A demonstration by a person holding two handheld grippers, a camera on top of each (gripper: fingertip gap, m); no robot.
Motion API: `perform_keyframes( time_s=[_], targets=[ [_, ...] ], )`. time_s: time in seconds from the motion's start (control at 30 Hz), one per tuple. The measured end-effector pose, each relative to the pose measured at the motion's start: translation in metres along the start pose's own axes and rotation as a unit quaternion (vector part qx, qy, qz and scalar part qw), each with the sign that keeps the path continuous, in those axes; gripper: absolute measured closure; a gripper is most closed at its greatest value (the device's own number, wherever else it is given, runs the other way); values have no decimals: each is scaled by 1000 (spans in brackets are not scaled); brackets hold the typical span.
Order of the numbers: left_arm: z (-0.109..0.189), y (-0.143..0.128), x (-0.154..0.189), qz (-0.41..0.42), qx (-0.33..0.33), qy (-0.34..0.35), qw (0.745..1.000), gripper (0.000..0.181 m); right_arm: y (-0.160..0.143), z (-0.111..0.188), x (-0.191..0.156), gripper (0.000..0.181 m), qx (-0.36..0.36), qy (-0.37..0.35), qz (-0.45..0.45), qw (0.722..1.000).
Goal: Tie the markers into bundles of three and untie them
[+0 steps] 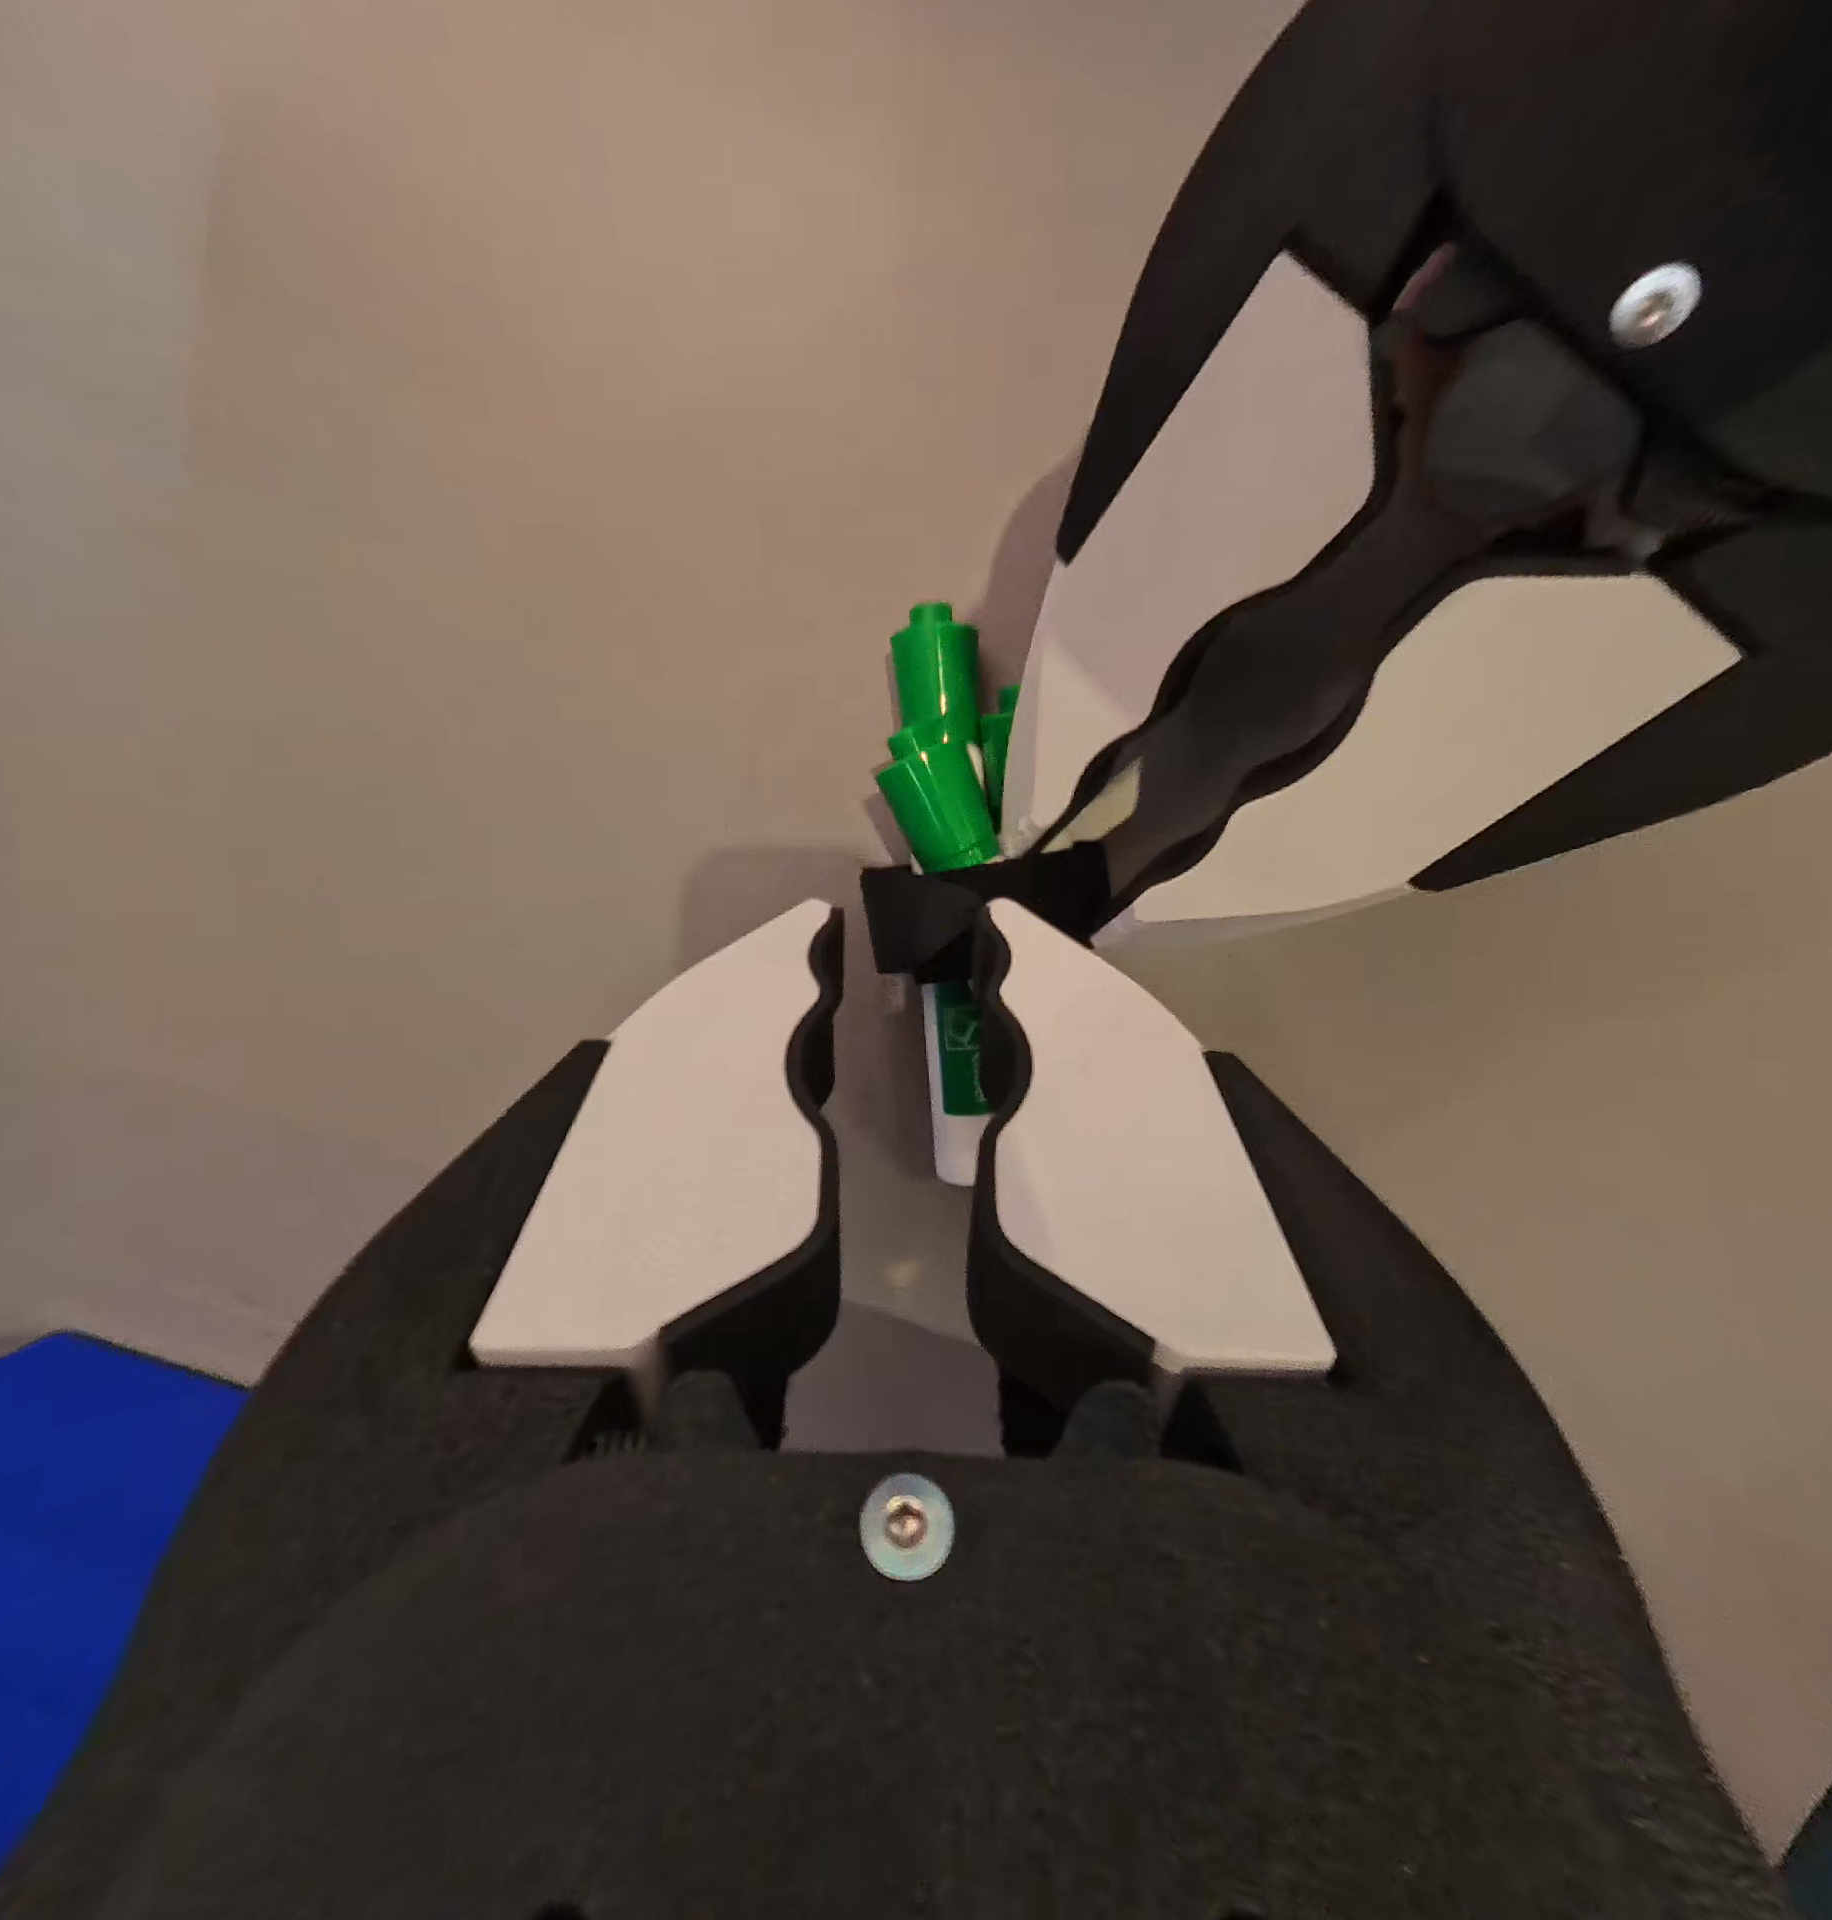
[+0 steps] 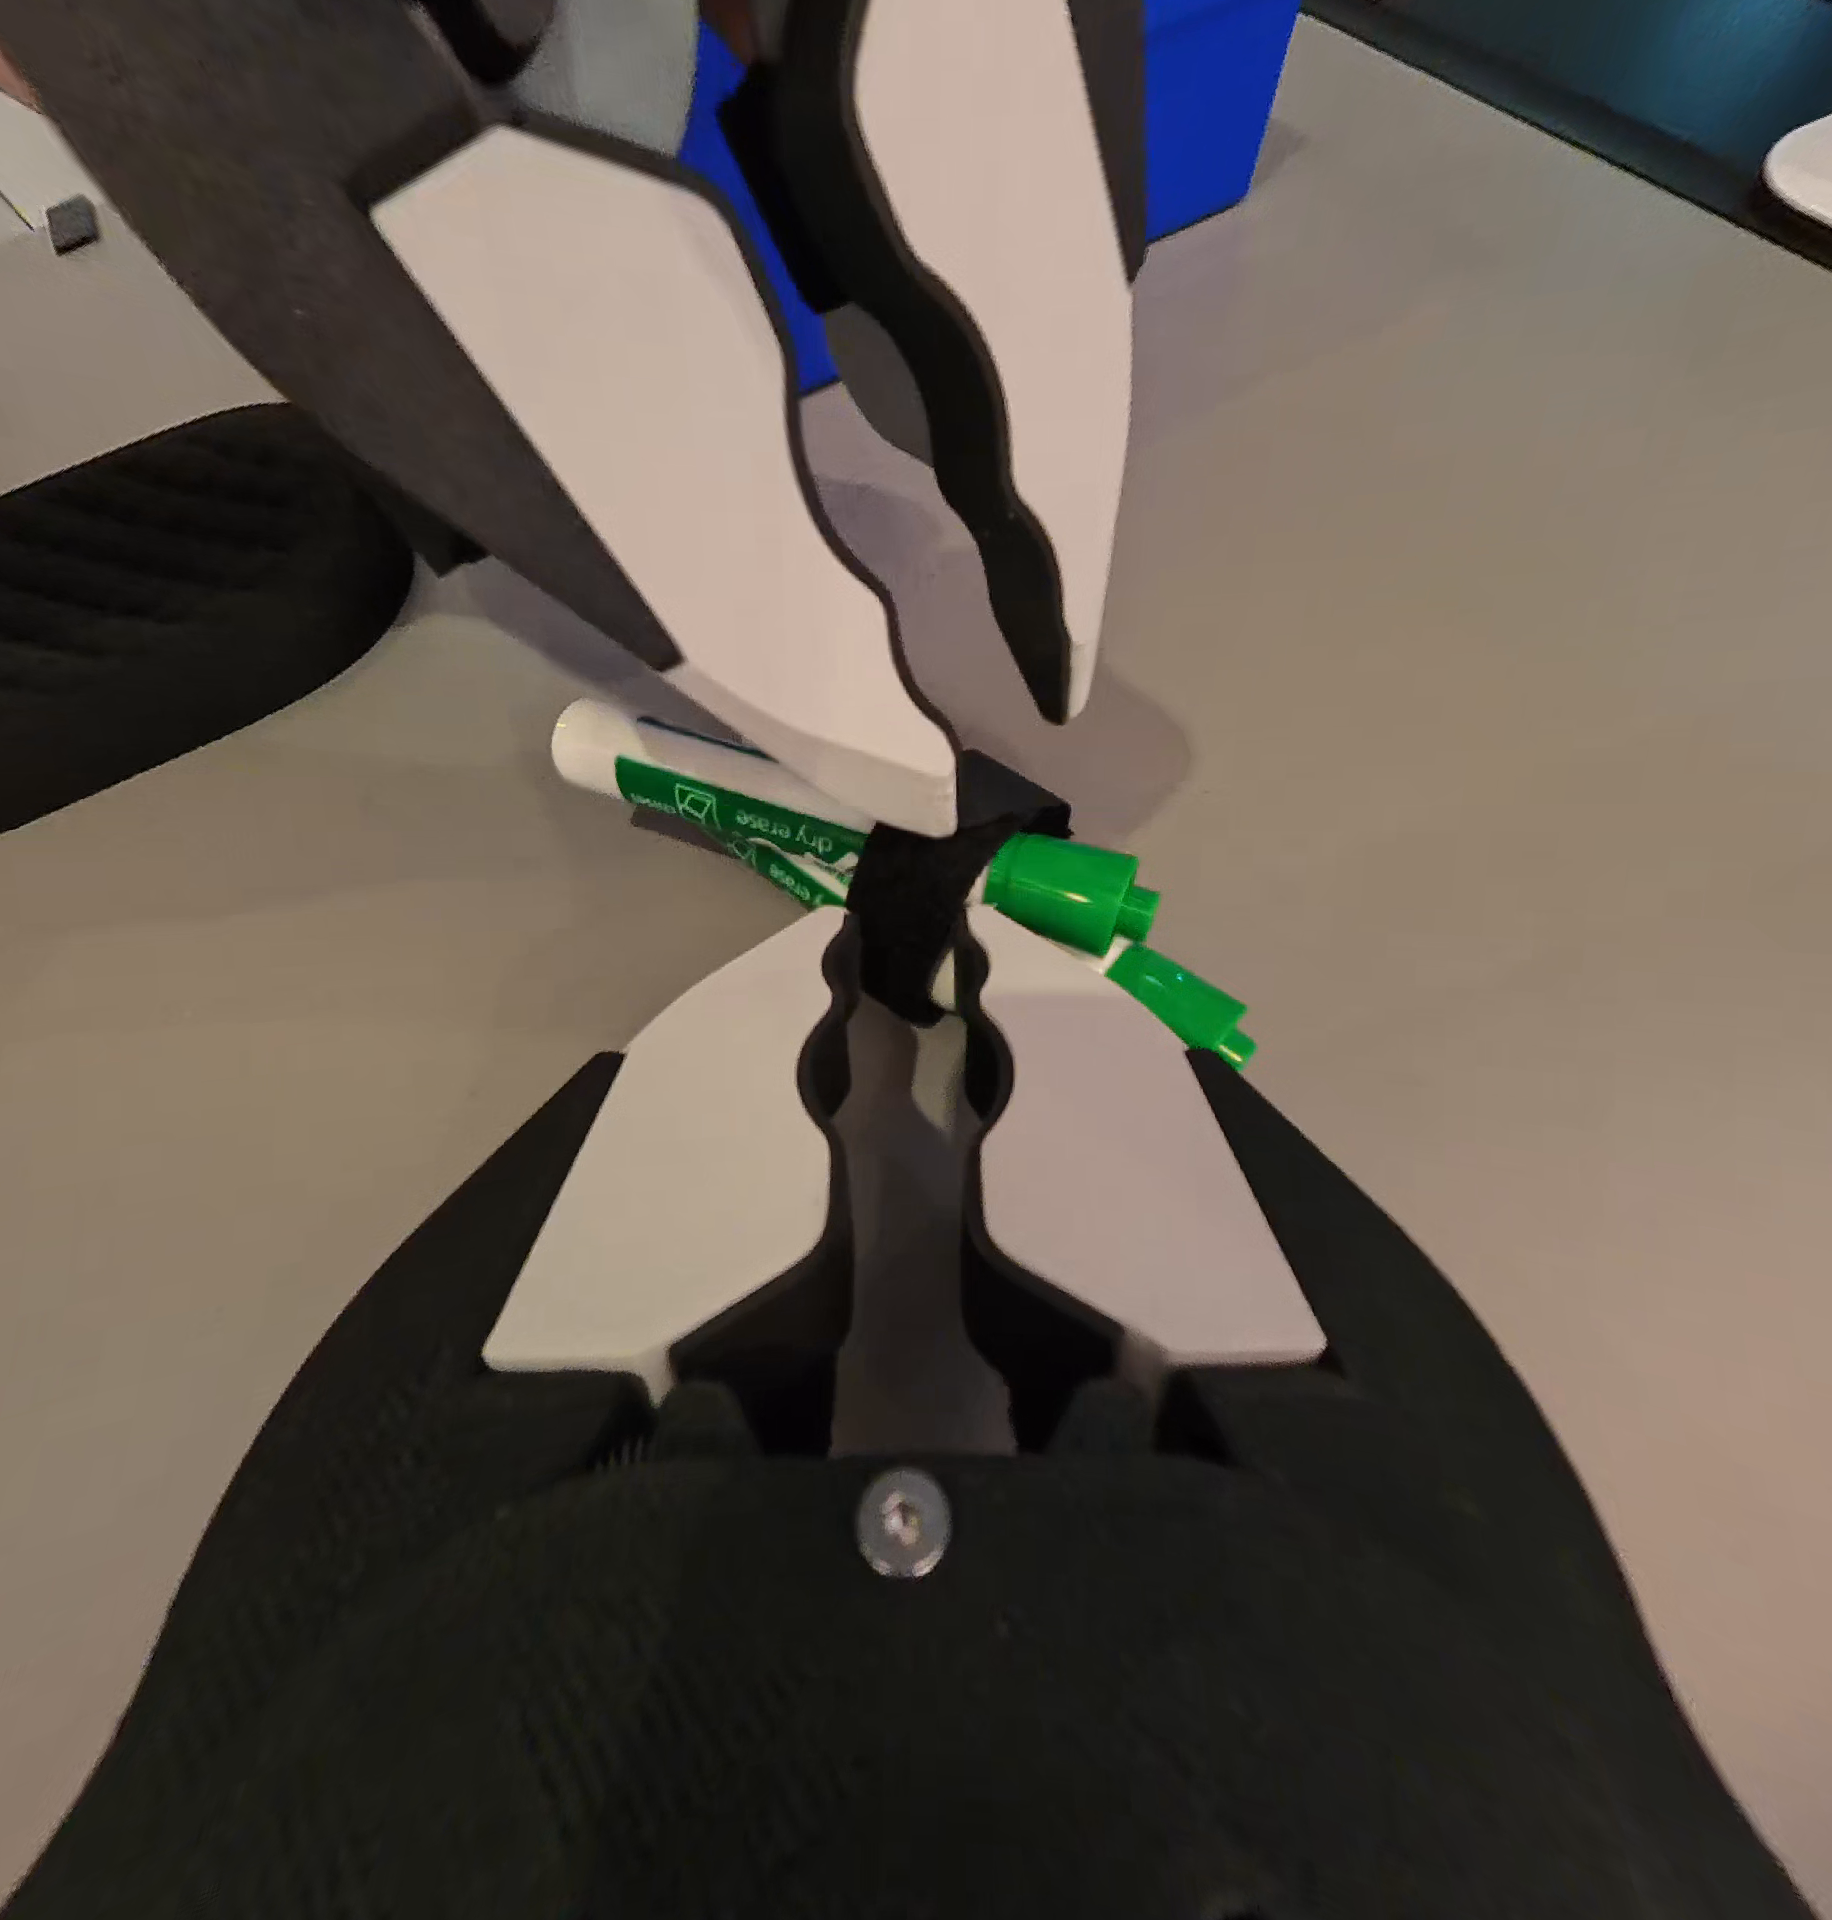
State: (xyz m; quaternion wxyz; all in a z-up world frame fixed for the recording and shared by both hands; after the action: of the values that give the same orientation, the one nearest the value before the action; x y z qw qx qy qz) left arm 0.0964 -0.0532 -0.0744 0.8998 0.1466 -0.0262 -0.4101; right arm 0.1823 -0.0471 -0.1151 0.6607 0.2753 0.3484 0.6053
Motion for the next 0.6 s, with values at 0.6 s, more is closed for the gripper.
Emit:
perform_keyframes(
  time_s=[0.6],
  targets=[
    [-1,2,2,-11,-24,-30,999,162,0,-1,3,171,-6,32,-18,999]
  ],
)
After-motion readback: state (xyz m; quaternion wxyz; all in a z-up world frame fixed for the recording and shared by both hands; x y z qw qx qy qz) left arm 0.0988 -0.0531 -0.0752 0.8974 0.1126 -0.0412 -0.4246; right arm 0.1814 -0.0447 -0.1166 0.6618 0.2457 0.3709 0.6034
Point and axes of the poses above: each gripper's, where its closed fingertips meet, z back along the fingers, y out of its top, x = y × z across the jaws, the point moved 7 cm from there along z, back along the fingers, and after that the axes turned 6 degrees about -x, right-handed, at the moved point
